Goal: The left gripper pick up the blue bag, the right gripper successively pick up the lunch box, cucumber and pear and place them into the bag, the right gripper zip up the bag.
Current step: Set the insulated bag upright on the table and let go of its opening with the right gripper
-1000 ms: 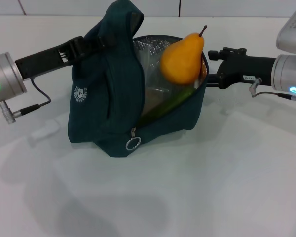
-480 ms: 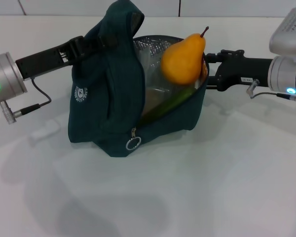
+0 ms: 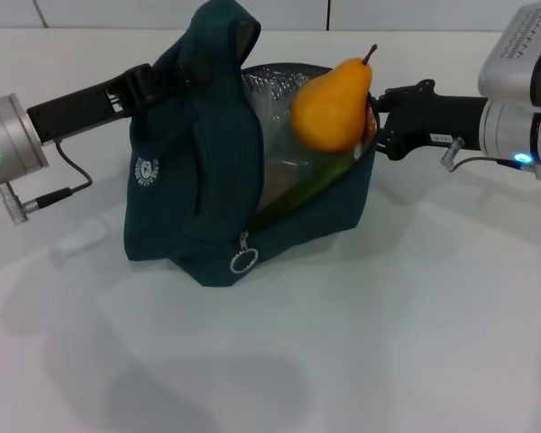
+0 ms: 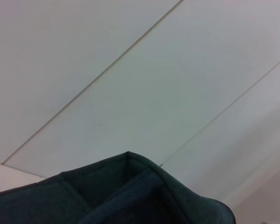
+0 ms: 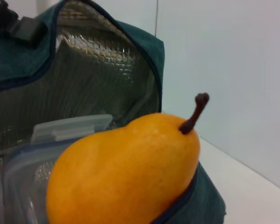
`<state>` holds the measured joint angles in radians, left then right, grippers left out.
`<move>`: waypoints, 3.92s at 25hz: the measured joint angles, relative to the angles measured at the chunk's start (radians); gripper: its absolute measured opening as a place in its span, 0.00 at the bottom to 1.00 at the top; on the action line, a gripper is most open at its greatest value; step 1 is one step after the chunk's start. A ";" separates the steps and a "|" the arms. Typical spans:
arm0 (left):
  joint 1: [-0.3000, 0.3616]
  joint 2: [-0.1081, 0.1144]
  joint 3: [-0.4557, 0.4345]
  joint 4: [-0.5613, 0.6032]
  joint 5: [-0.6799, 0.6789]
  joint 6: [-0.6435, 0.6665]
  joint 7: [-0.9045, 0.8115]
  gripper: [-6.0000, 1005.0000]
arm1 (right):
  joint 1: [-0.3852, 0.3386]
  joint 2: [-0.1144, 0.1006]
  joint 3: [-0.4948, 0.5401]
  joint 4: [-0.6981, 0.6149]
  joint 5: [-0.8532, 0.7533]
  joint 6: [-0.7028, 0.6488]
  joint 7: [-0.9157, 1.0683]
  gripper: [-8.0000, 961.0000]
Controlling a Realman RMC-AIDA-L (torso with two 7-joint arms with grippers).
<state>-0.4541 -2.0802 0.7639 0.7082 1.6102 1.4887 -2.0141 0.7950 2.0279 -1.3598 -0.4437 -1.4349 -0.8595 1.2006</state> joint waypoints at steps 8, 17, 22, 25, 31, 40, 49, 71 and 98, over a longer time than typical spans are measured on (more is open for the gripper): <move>0.000 0.000 0.000 -0.001 0.000 -0.002 0.000 0.05 | -0.001 0.000 -0.001 -0.006 0.002 -0.003 -0.001 0.24; -0.002 0.000 0.000 0.001 0.001 -0.002 0.000 0.05 | -0.046 -0.003 0.006 -0.062 0.029 -0.039 0.000 0.08; -0.002 -0.001 0.001 0.005 0.001 -0.002 0.000 0.05 | -0.091 -0.012 0.008 -0.124 0.069 -0.079 0.007 0.08; -0.001 0.001 0.002 0.007 0.002 0.002 0.000 0.05 | -0.107 -0.015 0.023 -0.146 0.086 -0.107 0.011 0.08; -0.007 -0.001 0.008 0.010 0.002 0.011 -0.002 0.05 | -0.136 -0.018 0.124 -0.162 0.090 -0.213 0.022 0.08; -0.017 -0.007 0.047 0.010 -0.020 0.035 -0.005 0.05 | -0.243 -0.046 0.208 -0.293 0.089 -0.339 0.089 0.08; -0.027 -0.011 0.265 0.005 -0.152 0.026 0.000 0.05 | -0.297 -0.060 0.331 -0.347 0.088 -0.539 0.152 0.08; -0.038 -0.015 0.634 0.000 -0.396 -0.164 0.029 0.05 | -0.369 -0.083 0.411 -0.292 0.013 -0.532 0.200 0.07; 0.014 -0.005 0.566 -0.038 -0.387 -0.187 0.051 0.05 | -0.227 -0.064 0.401 -0.163 -0.064 -0.495 0.180 0.07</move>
<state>-0.4396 -2.0849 1.3303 0.6703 1.2236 1.3013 -1.9633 0.5681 1.9643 -0.9588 -0.6064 -1.4988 -1.3546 1.3801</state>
